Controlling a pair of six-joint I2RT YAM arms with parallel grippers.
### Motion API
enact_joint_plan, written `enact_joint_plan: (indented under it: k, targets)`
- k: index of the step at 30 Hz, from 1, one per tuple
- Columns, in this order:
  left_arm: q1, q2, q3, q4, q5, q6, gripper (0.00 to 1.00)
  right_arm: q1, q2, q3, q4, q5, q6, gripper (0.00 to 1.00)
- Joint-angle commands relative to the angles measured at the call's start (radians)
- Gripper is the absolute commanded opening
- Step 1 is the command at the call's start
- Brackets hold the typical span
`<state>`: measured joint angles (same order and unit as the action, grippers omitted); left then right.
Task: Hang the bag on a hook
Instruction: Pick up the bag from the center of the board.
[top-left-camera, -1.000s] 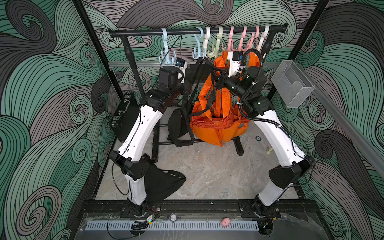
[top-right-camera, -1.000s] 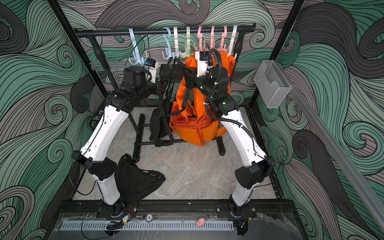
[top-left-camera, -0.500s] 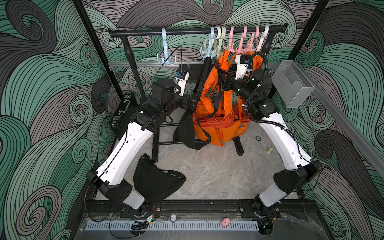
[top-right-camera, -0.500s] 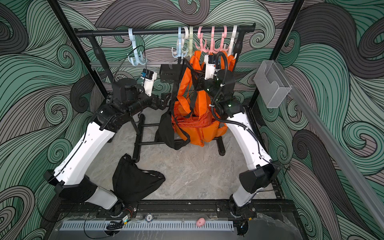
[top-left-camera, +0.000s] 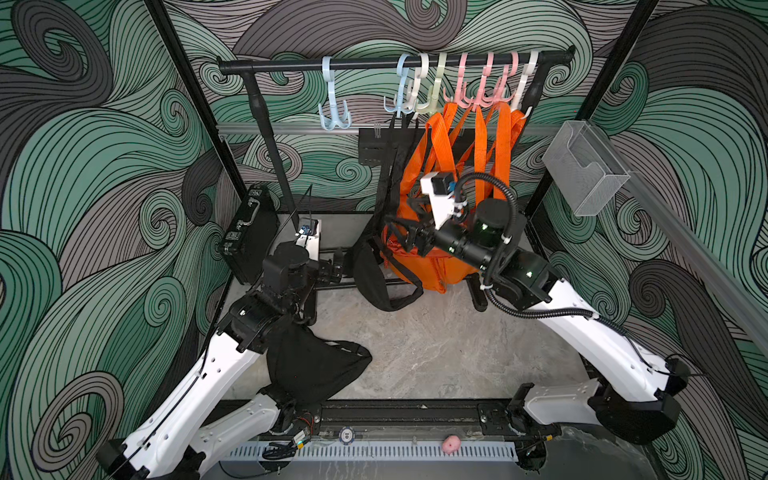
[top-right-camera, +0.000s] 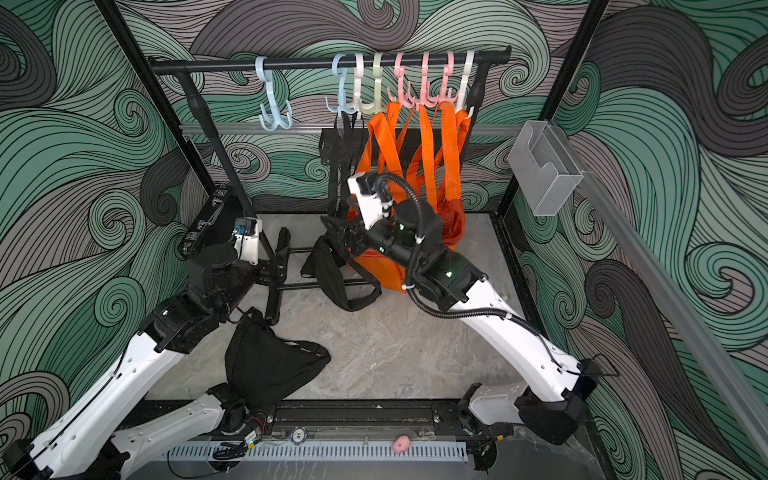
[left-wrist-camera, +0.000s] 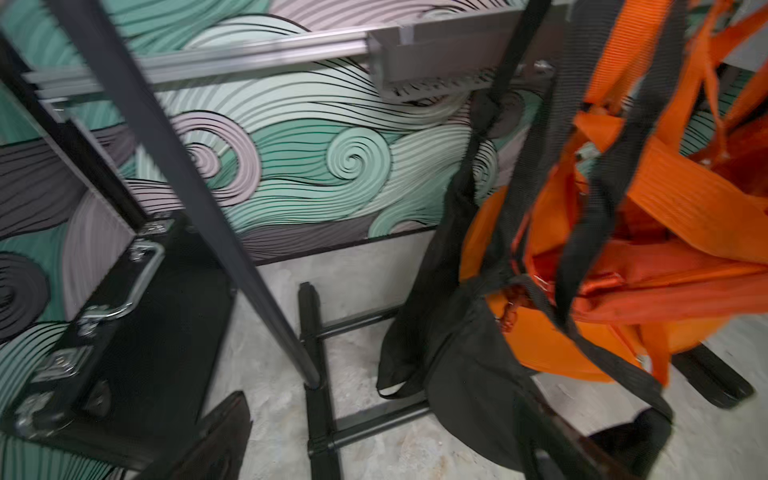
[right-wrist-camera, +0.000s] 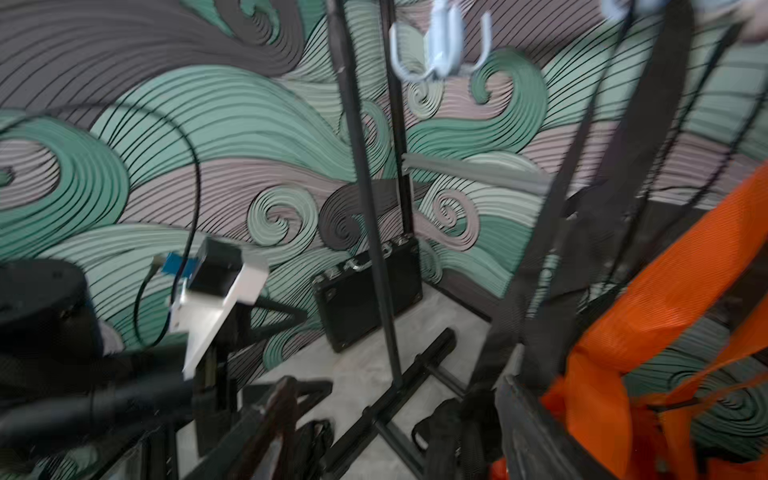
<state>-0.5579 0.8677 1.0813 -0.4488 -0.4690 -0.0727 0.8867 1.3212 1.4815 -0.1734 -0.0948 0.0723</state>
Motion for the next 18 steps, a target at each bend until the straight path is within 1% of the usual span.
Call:
enact_joint_plan:
  k: [1, 4, 5, 7, 9, 11, 16, 18]
  targets:
    - [0.014, -0.064, -0.06, 0.089, -0.211, -0.035, 0.99, 0.086, 0.03, -0.152, -0.018, -0.05, -0.033, 0.75]
    - [0.025, -0.101, -0.114, 0.111, -0.345, -0.056, 0.99, 0.165, 0.097, -0.276, 0.025, -0.12, 0.003, 0.73]
    - [0.027, -0.118, -0.132, 0.122, -0.376, -0.059, 0.99, 0.191, 0.127, -0.299, 0.043, -0.128, 0.003, 0.73]
    - [0.036, -0.163, -0.173, 0.157, -0.423, -0.066, 0.98, 0.241, 0.225, -0.303, 0.039, -0.104, -0.016, 0.72]
    - [0.042, -0.2, -0.195, 0.162, -0.426, -0.079, 0.99, 0.261, 0.32, -0.281, 0.02, -0.089, -0.035, 0.69]
    - [0.042, -0.22, -0.209, 0.165, -0.427, -0.082, 0.99, 0.261, 0.396, -0.278, 0.04, -0.085, -0.043, 0.67]
    - [0.044, -0.212, -0.215, 0.16, -0.419, -0.087, 0.99, 0.274, 0.575, -0.233, 0.051, -0.086, -0.072, 0.63]
    - [0.044, -0.209, -0.216, 0.164, -0.415, -0.084, 0.99, 0.283, 0.627, -0.212, 0.058, -0.063, -0.074, 0.61]
